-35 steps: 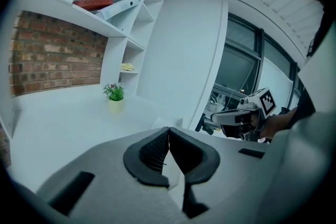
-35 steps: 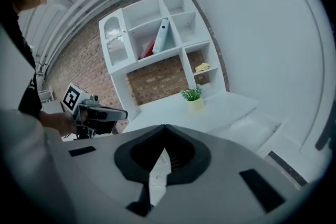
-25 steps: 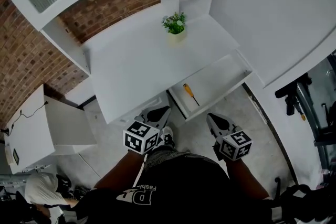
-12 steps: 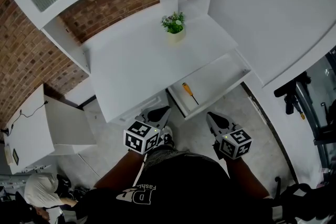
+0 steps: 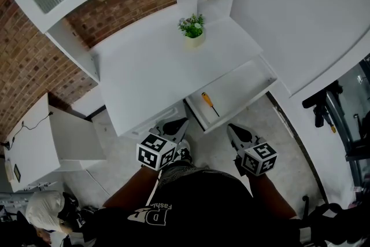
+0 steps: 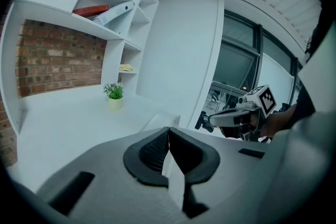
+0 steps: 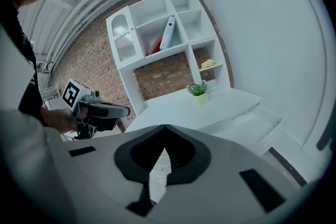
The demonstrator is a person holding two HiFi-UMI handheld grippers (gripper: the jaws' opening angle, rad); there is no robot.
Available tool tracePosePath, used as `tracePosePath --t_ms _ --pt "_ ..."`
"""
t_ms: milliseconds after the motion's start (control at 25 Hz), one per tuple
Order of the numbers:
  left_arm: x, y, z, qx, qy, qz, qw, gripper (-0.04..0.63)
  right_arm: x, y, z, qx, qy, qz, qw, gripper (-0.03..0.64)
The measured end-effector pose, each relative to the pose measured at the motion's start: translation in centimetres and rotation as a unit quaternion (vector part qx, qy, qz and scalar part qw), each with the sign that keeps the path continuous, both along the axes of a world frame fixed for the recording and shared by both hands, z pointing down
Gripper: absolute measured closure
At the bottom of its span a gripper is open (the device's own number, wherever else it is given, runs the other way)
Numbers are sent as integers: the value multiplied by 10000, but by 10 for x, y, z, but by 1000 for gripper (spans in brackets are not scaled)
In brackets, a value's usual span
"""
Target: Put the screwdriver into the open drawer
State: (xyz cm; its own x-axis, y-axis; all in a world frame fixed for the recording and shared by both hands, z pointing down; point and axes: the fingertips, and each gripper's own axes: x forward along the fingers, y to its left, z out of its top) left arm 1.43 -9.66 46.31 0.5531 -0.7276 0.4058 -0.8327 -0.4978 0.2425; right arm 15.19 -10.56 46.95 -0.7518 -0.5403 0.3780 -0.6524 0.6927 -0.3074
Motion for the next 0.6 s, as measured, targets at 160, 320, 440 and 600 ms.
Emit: tracePosePath --t_ms 160,320,440,600 --pt "-2 -1 0 -1 -3 -9 10000 577 -1 -1 1 6 0 -12 10000 611" --pt "-3 -4 0 -4 -4 3 10000 577 -3 -3 2 -3 5 -5 10000 611" --pt "-4 -6 0 -9 -6 9 10000 577 -4 -4 2 -39 16 16 10000 611" --pt "-4 -9 1 -7 -9 9 10000 577 -3 -7 4 -43 22 27 10000 611"
